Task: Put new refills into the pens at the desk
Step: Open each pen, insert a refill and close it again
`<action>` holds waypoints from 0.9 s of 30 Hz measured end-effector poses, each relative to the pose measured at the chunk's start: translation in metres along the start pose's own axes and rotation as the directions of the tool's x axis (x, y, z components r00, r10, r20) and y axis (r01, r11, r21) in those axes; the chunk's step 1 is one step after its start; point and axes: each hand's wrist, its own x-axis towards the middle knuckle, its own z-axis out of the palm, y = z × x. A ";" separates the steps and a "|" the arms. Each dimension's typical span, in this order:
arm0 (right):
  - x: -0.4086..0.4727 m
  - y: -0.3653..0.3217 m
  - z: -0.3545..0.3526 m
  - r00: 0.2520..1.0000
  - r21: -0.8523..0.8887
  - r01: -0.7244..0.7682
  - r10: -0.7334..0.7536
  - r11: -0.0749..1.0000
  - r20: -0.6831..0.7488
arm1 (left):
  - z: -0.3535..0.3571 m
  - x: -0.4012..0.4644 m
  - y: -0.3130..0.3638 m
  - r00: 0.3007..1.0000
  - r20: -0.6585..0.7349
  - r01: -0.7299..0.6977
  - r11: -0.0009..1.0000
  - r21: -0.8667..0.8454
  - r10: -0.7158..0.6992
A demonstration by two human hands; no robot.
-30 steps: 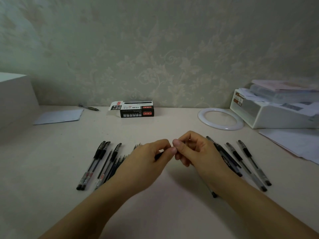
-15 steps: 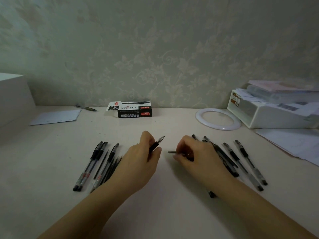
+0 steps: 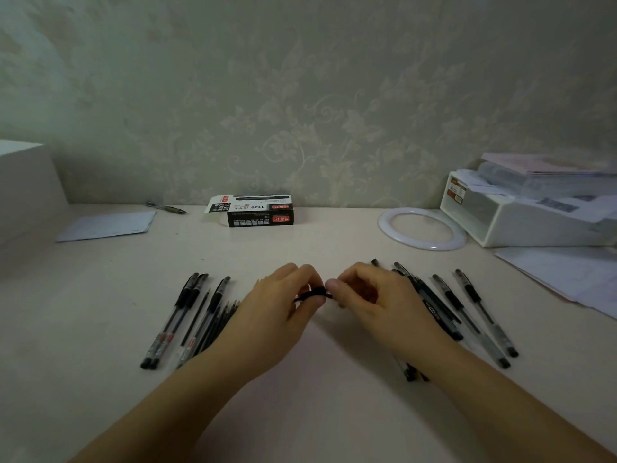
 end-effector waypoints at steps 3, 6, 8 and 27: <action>0.000 0.000 -0.001 0.999 0.092 -0.015 0.011 0.996 0.033 | 0.000 0.000 0.001 0.999 0.005 -0.032 0.999 -0.041 0.033; 0.001 -0.001 -0.003 0.999 0.177 -0.010 0.001 0.984 0.049 | -0.002 0.002 0.000 0.999 0.010 -0.041 0.996 -0.076 0.042; 0.002 -0.001 -0.005 0.997 0.215 -0.003 -0.013 0.977 0.075 | -0.004 0.003 -0.001 0.998 0.034 -0.047 0.995 -0.085 0.050; 0.002 0.000 -0.004 0.996 0.198 -0.067 0.054 0.978 0.074 | 0.000 0.000 -0.002 1.000 0.026 0.006 0.999 -0.045 -0.005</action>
